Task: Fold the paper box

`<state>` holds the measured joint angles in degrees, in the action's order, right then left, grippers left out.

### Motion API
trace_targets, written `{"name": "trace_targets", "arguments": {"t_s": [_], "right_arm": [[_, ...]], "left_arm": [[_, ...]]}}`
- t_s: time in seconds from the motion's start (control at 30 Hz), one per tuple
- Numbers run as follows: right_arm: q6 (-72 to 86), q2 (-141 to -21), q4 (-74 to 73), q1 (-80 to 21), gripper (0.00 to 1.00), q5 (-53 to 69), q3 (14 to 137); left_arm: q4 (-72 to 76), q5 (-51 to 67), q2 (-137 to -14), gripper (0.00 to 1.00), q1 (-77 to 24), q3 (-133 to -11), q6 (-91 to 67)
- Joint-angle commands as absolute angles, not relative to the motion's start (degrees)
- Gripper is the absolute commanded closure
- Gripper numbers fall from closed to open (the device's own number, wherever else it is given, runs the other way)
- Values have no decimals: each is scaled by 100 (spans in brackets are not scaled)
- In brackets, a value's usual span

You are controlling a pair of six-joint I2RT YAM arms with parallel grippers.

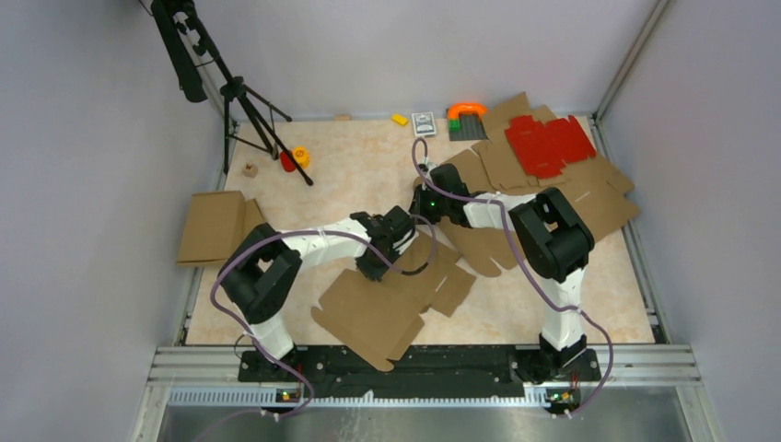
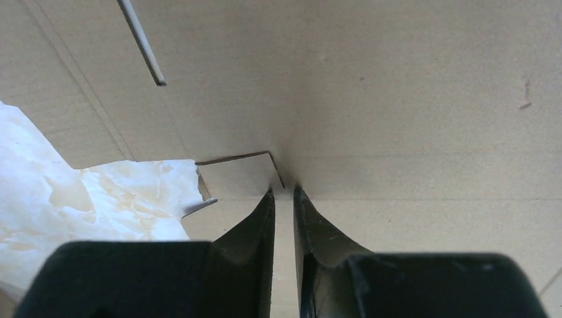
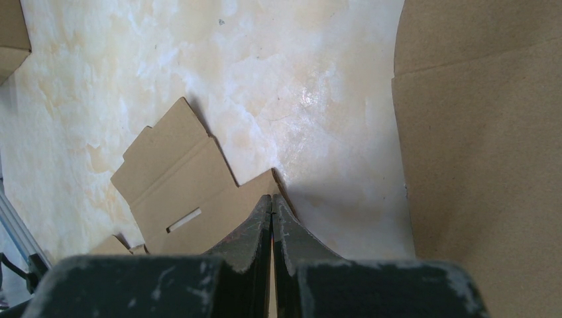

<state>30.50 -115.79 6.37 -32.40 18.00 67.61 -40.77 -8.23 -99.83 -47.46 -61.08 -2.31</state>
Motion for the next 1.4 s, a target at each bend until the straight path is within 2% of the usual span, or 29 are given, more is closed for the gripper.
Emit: {"name": "trace_targets", "arguments": {"t_s": [0.0, 0.23, 0.77, 0.83, 0.87, 0.9, 0.93, 1.37], "right_arm": [[2854, -11820, 194, -3217, 100, 1397, 6794], [2856, -11813, 193, -3217, 100, 1405, 6794], [2846, -11805, 186, -3217, 100, 1397, 6794], [2849, -11804, 186, -3217, 100, 1397, 6793], [2848, -11804, 185, -3217, 100, 1397, 6792], [2849, -11804, 190, -3217, 100, 1397, 6789], [2848, -11804, 191, -3217, 100, 1397, 6789], [2850, -11814, 191, -3217, 100, 1398, 6799]], "left_arm": [[-3958, -68, -10110, 82, -4427, -6059, -532], [-3915, 364, -10135, 82, -3945, -6095, -729], [-4183, 469, -8526, 83, -3539, -6266, -1086], [-4072, 330, -8360, 86, -3415, -6193, -1171], [-3997, 213, -8291, 90, -3342, -6155, -1271], [-3916, 95, -8239, 99, -3273, -6112, -1375], [-3845, 58, -8214, 100, -3195, -6074, -1462], [-3369, 543, -9438, 100, -3110, -5701, -1950]]}}
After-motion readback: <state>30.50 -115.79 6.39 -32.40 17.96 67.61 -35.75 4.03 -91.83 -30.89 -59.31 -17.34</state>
